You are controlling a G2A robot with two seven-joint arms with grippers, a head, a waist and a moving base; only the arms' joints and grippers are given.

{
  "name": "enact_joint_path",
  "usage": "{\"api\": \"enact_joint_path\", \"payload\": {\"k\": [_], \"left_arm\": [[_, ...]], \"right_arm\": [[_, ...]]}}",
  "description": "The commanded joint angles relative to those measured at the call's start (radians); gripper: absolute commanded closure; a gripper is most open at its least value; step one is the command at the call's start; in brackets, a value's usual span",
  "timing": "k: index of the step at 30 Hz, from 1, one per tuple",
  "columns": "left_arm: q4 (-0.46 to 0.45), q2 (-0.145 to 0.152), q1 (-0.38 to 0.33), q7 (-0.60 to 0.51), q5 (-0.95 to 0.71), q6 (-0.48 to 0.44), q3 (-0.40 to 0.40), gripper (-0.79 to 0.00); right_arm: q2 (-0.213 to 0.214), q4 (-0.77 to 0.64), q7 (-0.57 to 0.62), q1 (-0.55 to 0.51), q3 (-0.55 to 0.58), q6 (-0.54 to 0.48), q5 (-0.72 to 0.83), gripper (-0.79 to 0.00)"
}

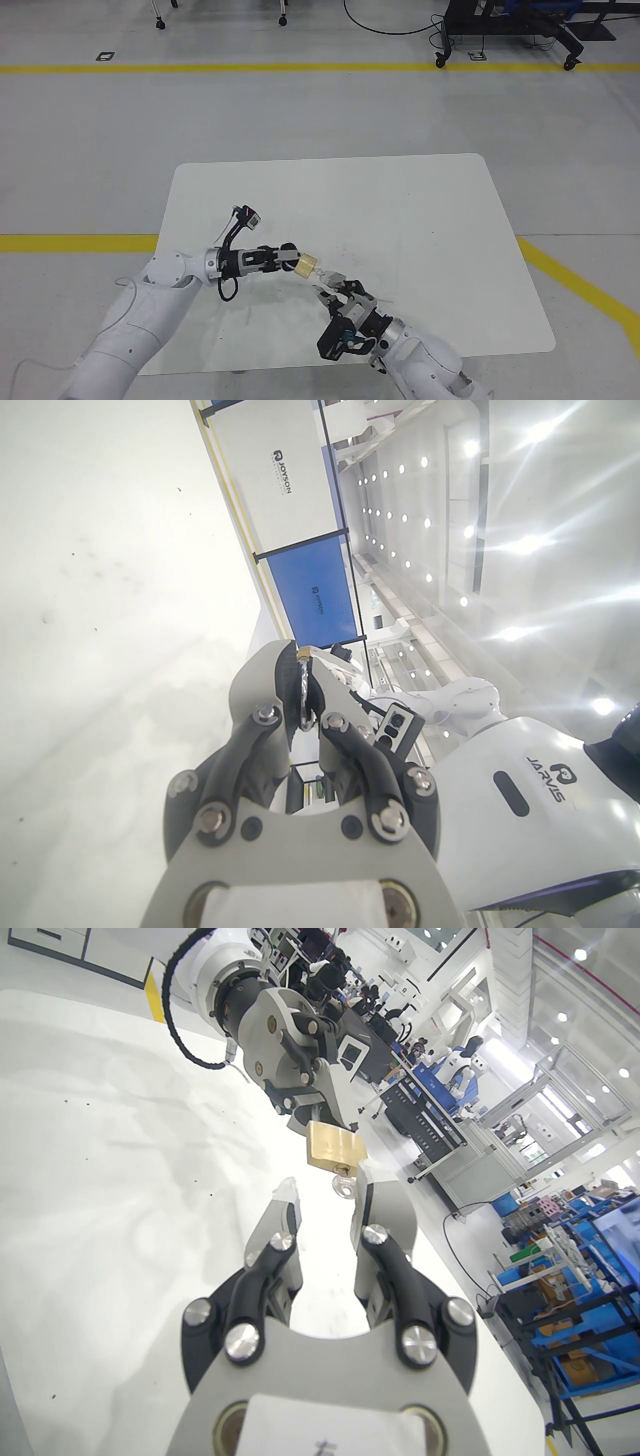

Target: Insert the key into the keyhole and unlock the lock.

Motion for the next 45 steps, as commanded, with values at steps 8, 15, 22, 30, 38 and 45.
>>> {"api": "enact_joint_path", "payload": {"k": [8, 15, 22, 30, 38, 45], "left_arm": [[0.004, -0.004, -0.006, -0.009, 0.024, 0.009, 0.001, 0.0], [0.003, -0.006, -0.01, -0.018, 0.041, 0.018, -0.002, 0.0], [0.002, -0.008, -0.012, -0.03, 0.057, 0.03, -0.004, 0.0], [0.003, -0.01, -0.01, -0.036, 0.06, 0.037, -0.009, 0.0], [0.005, -0.013, -0.01, -0.038, 0.065, 0.038, -0.013, 0.0], [-0.001, -0.013, -0.005, -0.029, 0.07, 0.029, -0.018, 0.0]], "right_arm": [[-0.005, 0.005, 0.029, -0.001, -0.015, 0.034, -0.037, -0.191], [-0.009, 0.011, 0.055, 0.005, -0.027, 0.04, -0.065, -0.194], [-0.013, 0.017, 0.082, 0.012, -0.043, 0.037, -0.099, -0.145], [-0.016, 0.02, 0.086, 0.016, -0.039, 0.03, -0.094, 0.0], [-0.014, 0.024, 0.041, 0.025, -0.015, -0.058, 0.007, 0.0], [-0.015, 0.044, 0.056, 0.068, 0.033, -0.274, 0.265, 0.0]]}}
